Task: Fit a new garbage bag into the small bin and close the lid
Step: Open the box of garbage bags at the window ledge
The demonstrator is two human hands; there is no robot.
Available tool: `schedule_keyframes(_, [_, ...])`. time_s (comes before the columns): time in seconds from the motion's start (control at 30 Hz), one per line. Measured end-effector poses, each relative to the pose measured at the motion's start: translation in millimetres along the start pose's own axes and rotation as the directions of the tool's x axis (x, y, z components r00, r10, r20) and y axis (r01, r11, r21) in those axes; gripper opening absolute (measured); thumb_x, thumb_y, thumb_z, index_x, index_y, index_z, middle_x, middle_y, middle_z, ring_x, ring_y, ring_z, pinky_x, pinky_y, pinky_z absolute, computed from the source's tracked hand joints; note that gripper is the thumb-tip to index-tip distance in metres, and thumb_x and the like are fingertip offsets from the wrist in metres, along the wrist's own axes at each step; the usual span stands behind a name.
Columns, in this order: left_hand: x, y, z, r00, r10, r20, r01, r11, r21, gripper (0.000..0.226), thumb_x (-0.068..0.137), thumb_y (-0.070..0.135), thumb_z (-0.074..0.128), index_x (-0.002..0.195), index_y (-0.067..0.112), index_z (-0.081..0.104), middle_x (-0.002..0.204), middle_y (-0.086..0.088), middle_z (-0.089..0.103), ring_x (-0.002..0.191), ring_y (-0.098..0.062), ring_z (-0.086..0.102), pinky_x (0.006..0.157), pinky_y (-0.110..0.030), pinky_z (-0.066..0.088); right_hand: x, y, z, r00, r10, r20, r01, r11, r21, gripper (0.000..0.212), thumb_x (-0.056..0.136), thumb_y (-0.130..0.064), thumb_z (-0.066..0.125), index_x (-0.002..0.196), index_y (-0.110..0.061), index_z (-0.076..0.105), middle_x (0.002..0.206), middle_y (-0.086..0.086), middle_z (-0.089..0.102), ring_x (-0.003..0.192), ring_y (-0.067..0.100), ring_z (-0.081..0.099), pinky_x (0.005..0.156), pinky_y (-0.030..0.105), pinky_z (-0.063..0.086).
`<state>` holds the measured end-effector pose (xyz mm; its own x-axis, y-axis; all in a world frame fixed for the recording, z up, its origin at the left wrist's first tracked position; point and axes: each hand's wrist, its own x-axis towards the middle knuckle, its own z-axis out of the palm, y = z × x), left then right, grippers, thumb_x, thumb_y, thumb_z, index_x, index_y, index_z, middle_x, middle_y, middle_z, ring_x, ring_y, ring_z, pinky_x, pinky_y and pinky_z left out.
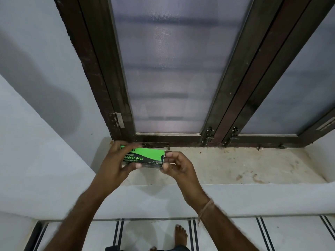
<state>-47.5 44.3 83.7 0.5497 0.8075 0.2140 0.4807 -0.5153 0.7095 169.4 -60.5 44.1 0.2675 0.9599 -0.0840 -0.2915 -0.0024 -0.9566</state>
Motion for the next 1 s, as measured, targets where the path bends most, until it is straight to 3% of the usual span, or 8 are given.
schedule_keyframes(0.13, [20, 11, -13, 0.993, 0.109, 0.042, -0.115, 0.972, 0.204, 0.052, 0.084, 0.030, 0.084, 0.133, 0.029, 0.067, 0.123, 0.006, 0.046, 0.115, -0.019, 0.049, 0.087, -0.029, 0.048, 3, 2, 4, 0.994, 0.105, -0.005, -0.101, 0.966, 0.237, 0.029, 0.107, -0.015, 0.052, 0.131, 0.000, 0.062, 0.130, 0.016, 0.070, 0.113, 0.023, 0.069, 0.095, 0.034, 0.059])
schedule_keyframes(0.33, [32, 17, -14, 0.986, 0.149, 0.071, -0.161, 0.962, 0.219, 0.053, 0.083, 0.029, 0.084, 0.133, 0.034, 0.067, 0.122, 0.007, 0.047, 0.112, -0.015, 0.047, 0.083, -0.025, 0.050, 16, 4, 4, 0.978, 0.203, -0.040, -0.176, 0.917, 0.359, 0.037, 0.105, -0.017, 0.055, 0.138, 0.000, 0.057, 0.137, 0.023, 0.065, 0.112, 0.023, 0.065, 0.092, 0.031, 0.058])
schedule_keyframes(0.47, [32, 21, -15, 0.984, 0.162, 0.076, -0.175, 0.962, 0.211, 0.049, 0.085, 0.033, 0.082, 0.131, 0.034, 0.067, 0.122, 0.006, 0.049, 0.111, -0.015, 0.047, 0.083, -0.029, 0.051, 18, 3, 5, 0.973, 0.229, -0.013, -0.207, 0.902, 0.378, 0.037, 0.094, -0.028, 0.065, 0.127, -0.011, 0.064, 0.127, 0.014, 0.070, 0.110, 0.024, 0.066, 0.087, 0.030, 0.059])
schedule_keyframes(0.63, [41, 32, -15, 0.983, 0.152, 0.101, -0.174, 0.948, 0.266, 0.052, 0.082, 0.025, 0.086, 0.130, 0.031, 0.069, 0.119, 0.003, 0.052, 0.113, -0.017, 0.047, 0.083, -0.030, 0.049, 18, 3, 8, 0.960, 0.280, 0.025, -0.260, 0.848, 0.462, 0.051, 0.089, -0.030, 0.067, 0.134, -0.008, 0.061, 0.127, 0.013, 0.069, 0.106, 0.024, 0.067, 0.084, 0.031, 0.059])
schedule_keyframes(0.73, [42, 32, -15, 0.981, 0.136, 0.138, -0.164, 0.961, 0.220, 0.049, 0.082, 0.027, 0.085, 0.129, 0.028, 0.070, 0.117, -0.001, 0.053, 0.113, -0.022, 0.049, 0.087, -0.035, 0.049, 18, 6, 6, 0.958, 0.285, 0.020, -0.258, 0.835, 0.485, 0.042, 0.089, -0.027, 0.067, 0.126, -0.010, 0.062, 0.124, 0.014, 0.069, 0.099, 0.021, 0.068, 0.082, 0.029, 0.059])
schedule_keyframes(0.87, [42, 24, -12, 0.983, 0.111, 0.147, -0.139, 0.970, 0.198, 0.048, 0.084, 0.034, 0.082, 0.130, 0.031, 0.069, 0.117, 0.002, 0.052, 0.113, -0.018, 0.048, 0.086, -0.027, 0.045, 20, 9, 2, 0.957, 0.289, 0.014, -0.262, 0.847, 0.463, 0.036, 0.095, -0.019, 0.065, 0.128, -0.004, 0.064, 0.118, 0.013, 0.072, 0.101, 0.021, 0.065, 0.081, 0.026, 0.060])
schedule_keyframes(0.93, [42, 20, -12, 0.981, 0.099, 0.166, -0.125, 0.980, 0.154, 0.050, 0.083, 0.046, 0.078, 0.130, 0.033, 0.068, 0.118, 0.002, 0.052, 0.112, -0.017, 0.050, 0.087, -0.025, 0.046, 22, 12, -1, 0.961, 0.278, -0.007, -0.248, 0.870, 0.425, 0.017, 0.100, -0.007, 0.062, 0.117, -0.005, 0.068, 0.108, 0.009, 0.075, 0.093, 0.015, 0.067, 0.078, 0.023, 0.060])
schedule_keyframes(1.0, [41, 14, -16, 0.983, 0.082, 0.166, -0.091, 0.995, 0.051, 0.054, 0.081, 0.055, 0.072, 0.128, 0.030, 0.069, 0.120, 0.001, 0.053, 0.113, -0.011, 0.055, 0.089, -0.024, 0.050, 22, 13, -2, 0.972, 0.230, -0.036, -0.202, 0.911, 0.360, 0.014, 0.100, 0.001, 0.062, 0.105, -0.007, 0.072, 0.096, 0.004, 0.077, 0.089, 0.013, 0.068, 0.079, 0.022, 0.060])
